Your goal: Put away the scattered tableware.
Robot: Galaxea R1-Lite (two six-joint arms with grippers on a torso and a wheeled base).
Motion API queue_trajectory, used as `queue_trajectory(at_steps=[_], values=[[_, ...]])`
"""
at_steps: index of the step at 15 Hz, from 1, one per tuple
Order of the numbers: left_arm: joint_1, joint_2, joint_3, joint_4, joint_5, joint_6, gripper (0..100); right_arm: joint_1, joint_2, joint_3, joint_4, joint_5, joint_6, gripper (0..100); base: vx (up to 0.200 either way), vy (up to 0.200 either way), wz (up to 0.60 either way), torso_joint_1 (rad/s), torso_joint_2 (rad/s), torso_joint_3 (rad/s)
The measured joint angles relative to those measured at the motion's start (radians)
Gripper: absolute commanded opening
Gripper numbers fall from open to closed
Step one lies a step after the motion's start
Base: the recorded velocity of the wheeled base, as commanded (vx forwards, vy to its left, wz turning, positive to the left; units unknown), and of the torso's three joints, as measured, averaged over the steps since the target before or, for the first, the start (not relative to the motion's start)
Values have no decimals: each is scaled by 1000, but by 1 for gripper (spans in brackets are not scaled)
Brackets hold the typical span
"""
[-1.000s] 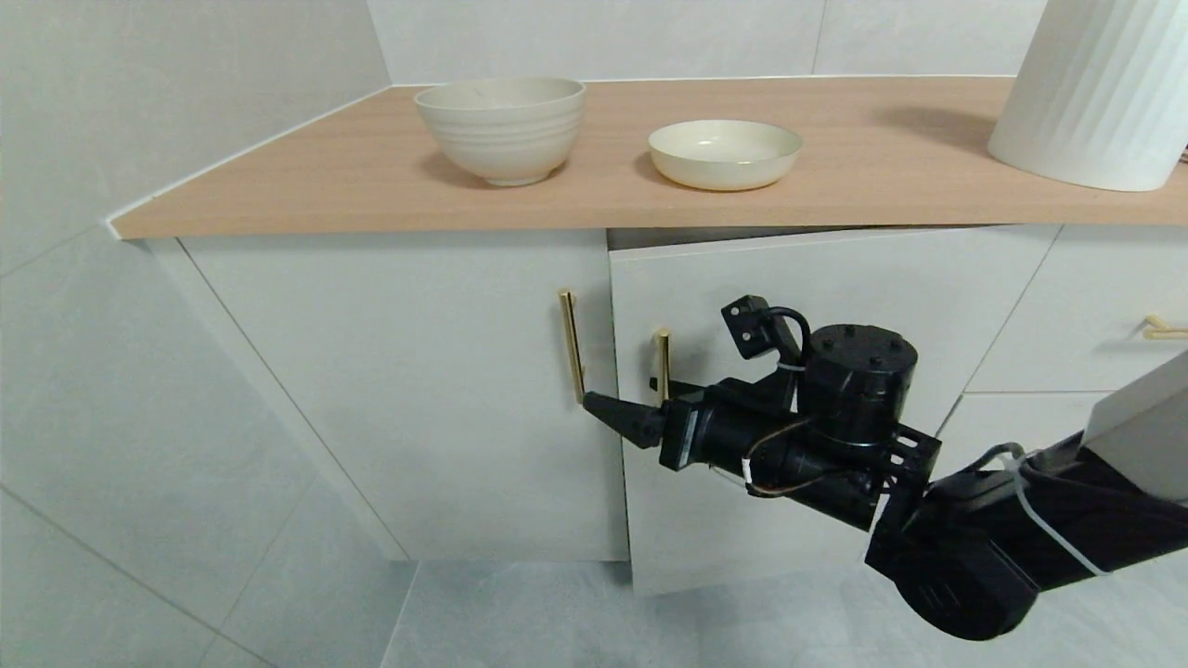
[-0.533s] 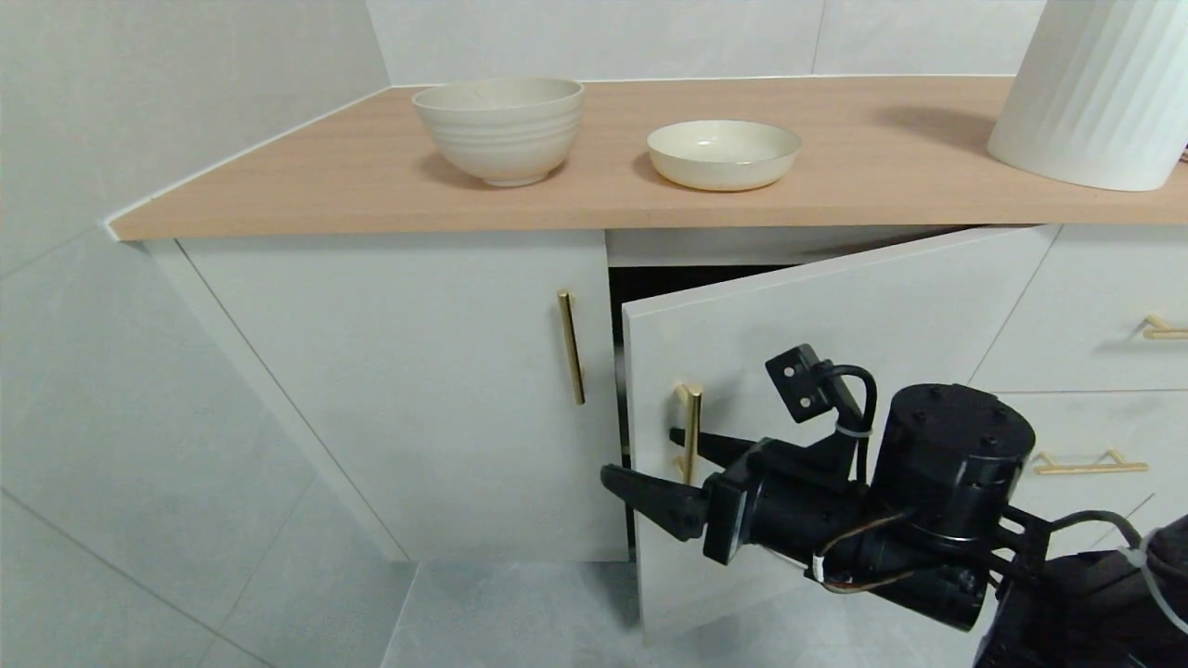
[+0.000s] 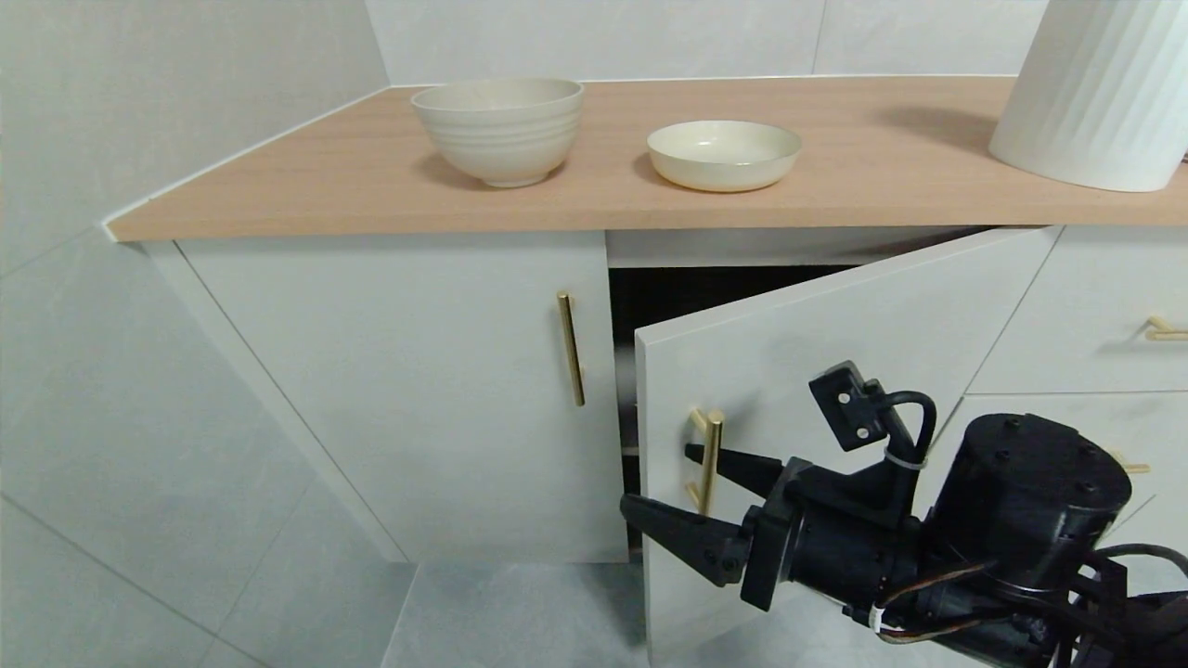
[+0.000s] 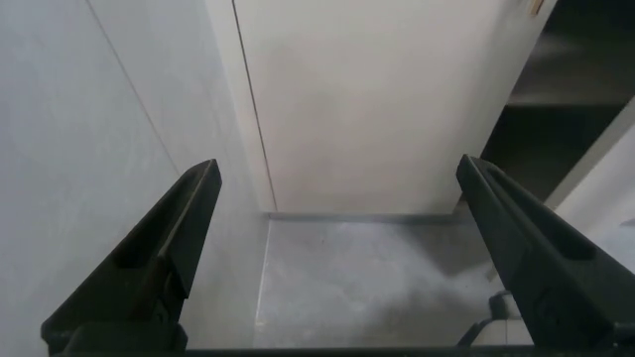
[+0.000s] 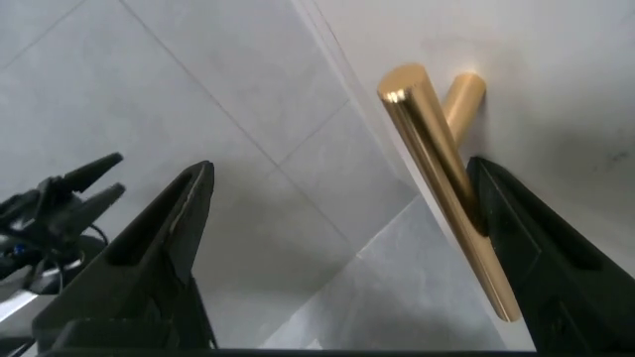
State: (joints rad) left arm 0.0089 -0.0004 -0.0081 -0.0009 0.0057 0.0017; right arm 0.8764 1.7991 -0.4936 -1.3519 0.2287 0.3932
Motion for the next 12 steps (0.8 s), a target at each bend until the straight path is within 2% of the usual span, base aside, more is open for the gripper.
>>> queue_trajectory(at_steps=[1, 3, 5, 8, 10, 12], values=[[0, 0, -13, -3, -7, -5, 100, 0, -6, 3, -1, 6, 0, 100, 0, 0, 0, 0, 0, 0], [-6, 8, -94, 29, -61, -29, 100, 0, -19, 10, 2, 24, 0, 100, 0, 0, 0, 0, 0, 0], [-22, 63, -221, 104, -158, -56, 100, 0, -36, 10, 22, 36, 0, 100, 0, 0, 0, 0, 0, 0], [-44, 295, -391, 138, -323, -87, 100, -1, -49, 6, 67, 66, -4, 100, 0, 0, 0, 0, 0, 0], [-60, 509, -476, 79, -398, -85, 100, -2, -55, 14, 96, 83, -5, 100, 0, 0, 0, 0, 0, 0], [-93, 730, -530, -44, -438, -97, 100, -2, -64, -2, 171, 86, -6, 100, 0, 0, 0, 0, 0, 0]])
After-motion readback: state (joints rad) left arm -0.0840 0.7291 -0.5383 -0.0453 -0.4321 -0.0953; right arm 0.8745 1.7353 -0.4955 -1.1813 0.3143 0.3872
